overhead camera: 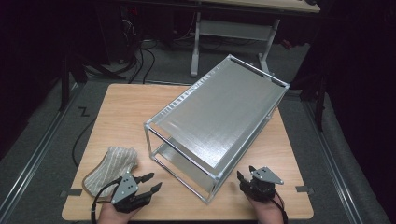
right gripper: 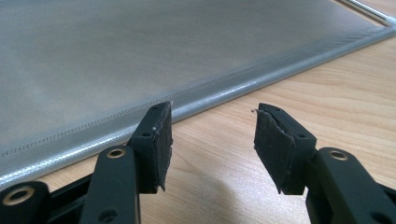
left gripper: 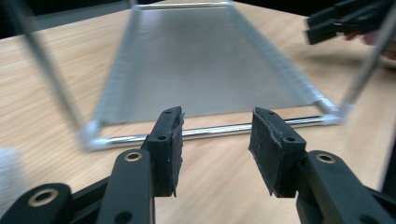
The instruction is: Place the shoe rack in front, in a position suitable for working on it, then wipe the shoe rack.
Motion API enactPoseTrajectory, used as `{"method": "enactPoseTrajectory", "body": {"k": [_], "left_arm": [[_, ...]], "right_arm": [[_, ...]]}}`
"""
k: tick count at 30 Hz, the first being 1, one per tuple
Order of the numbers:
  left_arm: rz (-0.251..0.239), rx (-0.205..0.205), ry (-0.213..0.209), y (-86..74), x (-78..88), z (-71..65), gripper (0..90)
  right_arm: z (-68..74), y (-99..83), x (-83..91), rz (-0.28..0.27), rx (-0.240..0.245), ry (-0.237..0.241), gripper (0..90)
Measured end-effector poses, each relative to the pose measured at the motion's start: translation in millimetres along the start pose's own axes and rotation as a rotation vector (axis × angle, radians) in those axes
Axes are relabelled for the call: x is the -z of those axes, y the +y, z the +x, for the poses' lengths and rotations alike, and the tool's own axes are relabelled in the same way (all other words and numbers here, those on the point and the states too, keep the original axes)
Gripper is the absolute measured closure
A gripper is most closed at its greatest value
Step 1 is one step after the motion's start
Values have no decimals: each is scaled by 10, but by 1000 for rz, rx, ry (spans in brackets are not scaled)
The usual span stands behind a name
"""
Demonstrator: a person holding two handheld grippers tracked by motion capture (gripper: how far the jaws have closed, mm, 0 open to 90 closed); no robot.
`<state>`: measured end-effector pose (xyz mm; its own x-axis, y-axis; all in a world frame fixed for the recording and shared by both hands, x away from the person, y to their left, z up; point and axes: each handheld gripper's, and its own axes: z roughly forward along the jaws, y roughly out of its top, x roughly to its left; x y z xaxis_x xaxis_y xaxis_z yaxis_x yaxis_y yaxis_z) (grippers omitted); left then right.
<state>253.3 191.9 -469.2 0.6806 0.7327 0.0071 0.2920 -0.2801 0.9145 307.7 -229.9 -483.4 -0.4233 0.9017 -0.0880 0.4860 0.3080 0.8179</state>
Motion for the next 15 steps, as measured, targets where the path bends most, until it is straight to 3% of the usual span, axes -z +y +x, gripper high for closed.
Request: {"method": "enactPoseTrajectory", "body": {"k": [3, 5, 12, 15], "left_arm": [[12, -13, 27, -19, 18, 85, 527], [13, 4, 26, -30, 17, 142, 526], [1, 4, 71, 21, 49, 291, 502], [4, 22, 96, 33, 94, 393, 489]], "right_arm": [[20, 8, -6, -1, 14, 2, 463], [18, 5, -8, 2, 16, 7, 463], [-33, -32, 30, 1, -11, 8, 456], [-56, -34, 63, -8, -17, -4, 455]]}}
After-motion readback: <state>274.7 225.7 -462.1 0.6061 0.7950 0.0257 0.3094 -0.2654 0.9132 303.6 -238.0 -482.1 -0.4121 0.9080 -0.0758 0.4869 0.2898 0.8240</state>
